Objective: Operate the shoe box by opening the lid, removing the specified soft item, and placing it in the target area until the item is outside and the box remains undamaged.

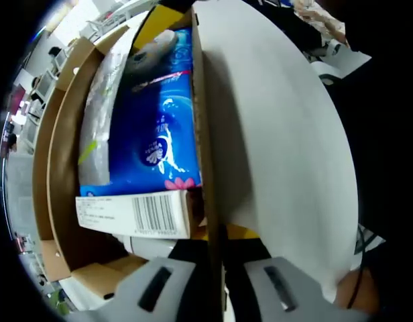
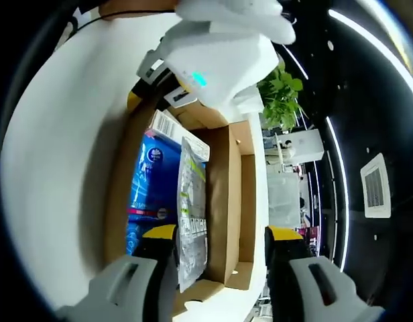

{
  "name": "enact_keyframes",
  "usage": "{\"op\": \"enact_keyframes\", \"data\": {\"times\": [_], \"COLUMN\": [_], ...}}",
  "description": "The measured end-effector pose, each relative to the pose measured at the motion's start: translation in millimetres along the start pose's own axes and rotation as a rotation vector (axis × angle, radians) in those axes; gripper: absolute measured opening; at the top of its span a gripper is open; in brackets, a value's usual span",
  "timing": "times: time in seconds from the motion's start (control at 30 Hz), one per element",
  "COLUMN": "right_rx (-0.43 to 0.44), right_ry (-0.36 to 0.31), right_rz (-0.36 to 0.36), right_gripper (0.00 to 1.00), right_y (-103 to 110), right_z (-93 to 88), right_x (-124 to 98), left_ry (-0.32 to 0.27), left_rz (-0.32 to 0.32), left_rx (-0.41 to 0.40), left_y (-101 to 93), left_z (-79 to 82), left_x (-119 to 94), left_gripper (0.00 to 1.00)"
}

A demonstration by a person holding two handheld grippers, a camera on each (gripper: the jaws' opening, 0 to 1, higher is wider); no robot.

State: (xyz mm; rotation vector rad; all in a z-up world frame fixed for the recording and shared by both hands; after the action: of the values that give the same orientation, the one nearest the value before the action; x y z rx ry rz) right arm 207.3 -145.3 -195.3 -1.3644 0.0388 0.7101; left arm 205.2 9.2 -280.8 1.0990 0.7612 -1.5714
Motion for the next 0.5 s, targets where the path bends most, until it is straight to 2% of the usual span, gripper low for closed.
{"op": "enact_keyframes", "data": {"times": [0.33,0.5], "right_rx": [-0.005,-0.007], "right_ry": [-0.015,-0.033], "right_rz": [-0.011,-0.052], "right_gripper": [0.51,0.5], "right_y": [0.7,-8.1], "right_z": [-16.7,-16.3], "right_x": [27.9,27.8], "left_ry": [-0.013,-0.009], "left_rz": [-0.012,-0.011], "left_rx": [-0.014,-0.017], "left_y": [1.1,0.4], "left_z": [1.0,3.2], "left_x": [0.5,1.5], "left_gripper": [0.03,0.02]}}
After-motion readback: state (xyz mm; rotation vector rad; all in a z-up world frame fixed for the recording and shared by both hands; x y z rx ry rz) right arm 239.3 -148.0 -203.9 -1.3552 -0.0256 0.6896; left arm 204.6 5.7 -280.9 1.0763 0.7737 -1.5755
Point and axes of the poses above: the point that each gripper's makers call its tool centre point, and the gripper's own axes: x roughly forward along the fingers, y roughly to its left, z roughly out of its top, the point moved 6 cm from there along -x, roughly backward along the fingers, and after that the axes turned 13 degrees about -y, right-handed, at the moved point
